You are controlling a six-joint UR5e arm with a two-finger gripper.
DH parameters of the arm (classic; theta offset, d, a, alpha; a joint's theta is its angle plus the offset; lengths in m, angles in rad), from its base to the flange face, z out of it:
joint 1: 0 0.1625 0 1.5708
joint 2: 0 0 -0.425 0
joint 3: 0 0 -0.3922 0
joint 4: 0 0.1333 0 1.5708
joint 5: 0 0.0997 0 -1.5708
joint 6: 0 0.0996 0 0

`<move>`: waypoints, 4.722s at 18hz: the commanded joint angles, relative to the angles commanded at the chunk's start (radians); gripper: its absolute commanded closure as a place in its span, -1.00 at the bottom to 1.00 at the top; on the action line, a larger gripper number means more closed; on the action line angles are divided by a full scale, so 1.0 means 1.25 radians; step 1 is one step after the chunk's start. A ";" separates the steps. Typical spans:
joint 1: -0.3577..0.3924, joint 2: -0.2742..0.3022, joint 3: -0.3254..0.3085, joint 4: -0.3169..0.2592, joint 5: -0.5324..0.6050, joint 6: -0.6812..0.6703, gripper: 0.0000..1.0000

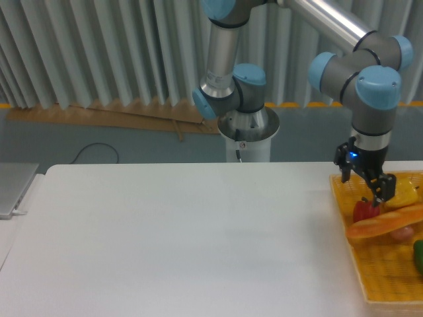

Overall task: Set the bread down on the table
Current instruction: 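Move the gripper toward the yellow basket above the orange bread loaf, then lower the gripper onto the bread loaf and close on it, then lift the bread loaf out of the basket and carry it over the table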

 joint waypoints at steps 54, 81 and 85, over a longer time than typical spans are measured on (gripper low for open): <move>0.017 -0.086 -0.045 0.101 0.039 0.045 0.36; -0.007 -0.005 -0.036 0.000 0.007 -0.001 0.39; -0.012 0.006 -0.036 -0.026 0.007 -0.010 0.38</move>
